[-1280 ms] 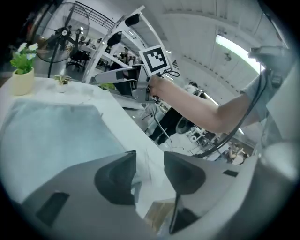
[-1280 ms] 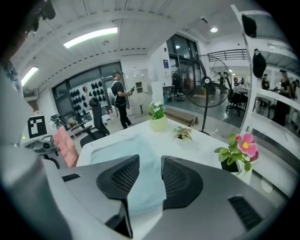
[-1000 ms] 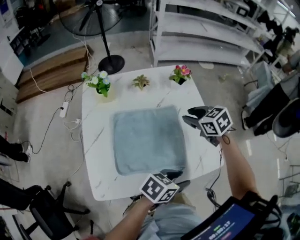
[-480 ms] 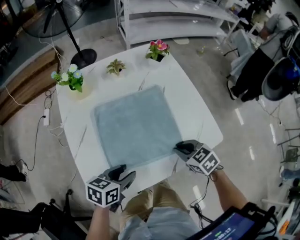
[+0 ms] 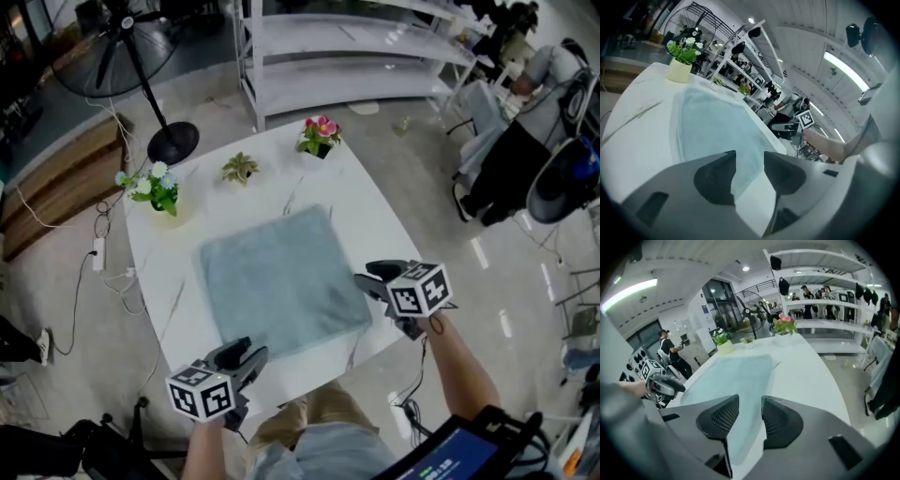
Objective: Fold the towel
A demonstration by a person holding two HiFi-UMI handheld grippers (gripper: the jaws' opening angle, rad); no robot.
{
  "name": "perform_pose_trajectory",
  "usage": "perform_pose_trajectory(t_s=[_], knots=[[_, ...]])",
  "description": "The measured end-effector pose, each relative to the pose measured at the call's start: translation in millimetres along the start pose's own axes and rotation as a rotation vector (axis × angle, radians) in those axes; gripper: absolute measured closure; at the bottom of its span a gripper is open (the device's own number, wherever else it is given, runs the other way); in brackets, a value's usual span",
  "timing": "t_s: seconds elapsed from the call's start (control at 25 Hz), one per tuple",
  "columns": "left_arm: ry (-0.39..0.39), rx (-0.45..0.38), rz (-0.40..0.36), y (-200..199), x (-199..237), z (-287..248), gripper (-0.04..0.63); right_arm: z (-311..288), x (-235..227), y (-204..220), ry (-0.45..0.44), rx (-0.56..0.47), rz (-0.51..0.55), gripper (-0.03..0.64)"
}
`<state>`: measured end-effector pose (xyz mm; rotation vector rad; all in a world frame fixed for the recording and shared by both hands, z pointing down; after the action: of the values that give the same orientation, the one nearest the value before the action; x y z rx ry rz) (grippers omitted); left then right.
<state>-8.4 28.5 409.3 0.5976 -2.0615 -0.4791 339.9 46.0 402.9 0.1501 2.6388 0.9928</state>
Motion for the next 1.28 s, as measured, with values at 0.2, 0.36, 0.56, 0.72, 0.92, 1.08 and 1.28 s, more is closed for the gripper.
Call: perform_pose_trajectory(t_s=[0.2, 0.36, 0.56, 0.72, 0.92, 1.08, 1.28], knots=[[-0.035, -0.023, 0.026, -9.4, 15.5, -3.7, 0.411, -35.1, -21.1, 11.0, -0.034, 0.077, -0.144, 0.431], [-0.048, -0.046, 0.042, -13.6, 22.8, -1.4, 0.417, -55.8, -26.0, 3.9, -0.045, 0.083, -0.217, 0.431], [-0.056, -0.062, 0.036, -21.4, 26.7, 5.8, 0.423, -68.5, -35.7, -6.0, -0.036, 0.085, -0.249, 0.446], [-0.067, -0.075, 0.038, -27.2, 29.3, 11.9, 0.425, -78.1, -38.5, -11.3, -0.047, 0.122, -0.233, 0.538], [-0.056, -0.115, 0.040, -29.4, 27.3, 23.9, 0.430, -65.7, -17.5, -30.5, -0.030, 0.071, -0.231, 0.582], [-0.049, -0.157, 0.029, -28.1, 26.7, 40.6, 0.431, -52.8, 21.5, -61.0, -0.017, 0.028, -0.175, 0.583], [-0.061, -0.222, 0.023, -24.9, 22.7, 77.0, 0.431, -49.9, 91.3, -103.0, -0.007, 0.000, -0.048, 0.583]])
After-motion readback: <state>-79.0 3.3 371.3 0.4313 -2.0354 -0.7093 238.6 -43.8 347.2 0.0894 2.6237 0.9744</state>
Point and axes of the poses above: the fingertips, and each gripper's own axes: z backward along the fingers, x to its left, y out of its underside, the point moved 7 cm from there along z, backward along the fingers, and after that the axes turned 3 degrees about z, right-handed, at the moved point
